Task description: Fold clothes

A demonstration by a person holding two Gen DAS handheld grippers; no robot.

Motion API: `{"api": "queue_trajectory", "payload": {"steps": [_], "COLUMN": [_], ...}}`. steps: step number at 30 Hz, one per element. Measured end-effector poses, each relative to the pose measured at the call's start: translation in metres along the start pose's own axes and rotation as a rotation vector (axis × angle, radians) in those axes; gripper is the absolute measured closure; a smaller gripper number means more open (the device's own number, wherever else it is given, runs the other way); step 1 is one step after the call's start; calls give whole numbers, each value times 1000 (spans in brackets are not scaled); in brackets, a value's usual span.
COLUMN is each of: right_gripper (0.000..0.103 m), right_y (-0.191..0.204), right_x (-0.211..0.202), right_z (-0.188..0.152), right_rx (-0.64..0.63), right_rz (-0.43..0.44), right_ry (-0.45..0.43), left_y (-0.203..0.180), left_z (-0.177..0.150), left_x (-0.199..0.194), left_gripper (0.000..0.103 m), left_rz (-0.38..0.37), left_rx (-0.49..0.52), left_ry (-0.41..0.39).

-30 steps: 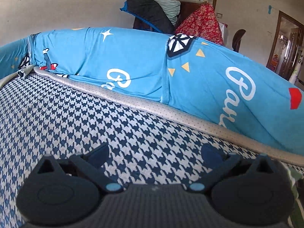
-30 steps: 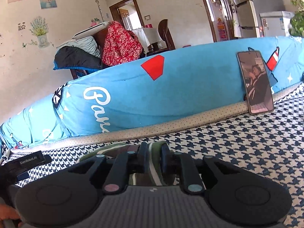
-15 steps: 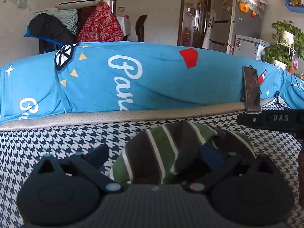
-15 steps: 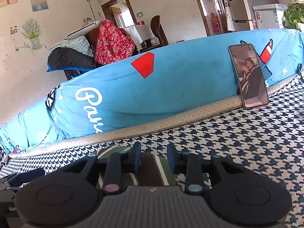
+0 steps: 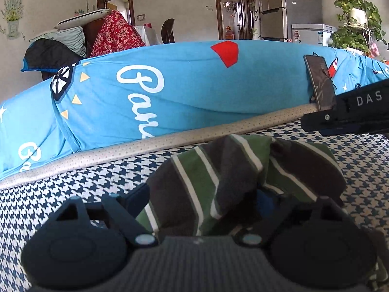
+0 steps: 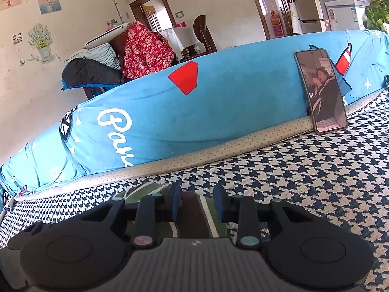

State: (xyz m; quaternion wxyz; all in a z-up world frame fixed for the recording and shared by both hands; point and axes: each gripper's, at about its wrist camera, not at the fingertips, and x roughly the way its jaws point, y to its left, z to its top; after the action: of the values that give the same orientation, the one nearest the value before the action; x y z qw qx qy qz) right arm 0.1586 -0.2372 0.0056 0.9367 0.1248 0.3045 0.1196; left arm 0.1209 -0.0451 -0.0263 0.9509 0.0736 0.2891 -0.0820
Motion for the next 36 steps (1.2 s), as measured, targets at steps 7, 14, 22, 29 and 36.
{"api": "queue_trajectory", "payload": {"steps": [7,14,22,29,36], "right_gripper": [70,52,40,54,80], "right_y": [5,29,56,45,43], "right_x": [7,16,35,40,40], "right_z": [-4,-22,-44,-34,-31], "right_rx": [-74,-217,-414,-303,-286], "right_rz": [40,107,68,58,57], "right_ry": [67,151,182,176,159], "left_y": [14,64,131,155,129], "left_z": [-1,0,3,4,23], "left_x": [9,22,17,8,-15], "left_gripper": [64,64,62,45,19], "left_rz": [90,199,347,362,274], "left_rx": [-38,-186,-389,-504,-463], "left_ry": [-28,-17,3,3,-94]}}
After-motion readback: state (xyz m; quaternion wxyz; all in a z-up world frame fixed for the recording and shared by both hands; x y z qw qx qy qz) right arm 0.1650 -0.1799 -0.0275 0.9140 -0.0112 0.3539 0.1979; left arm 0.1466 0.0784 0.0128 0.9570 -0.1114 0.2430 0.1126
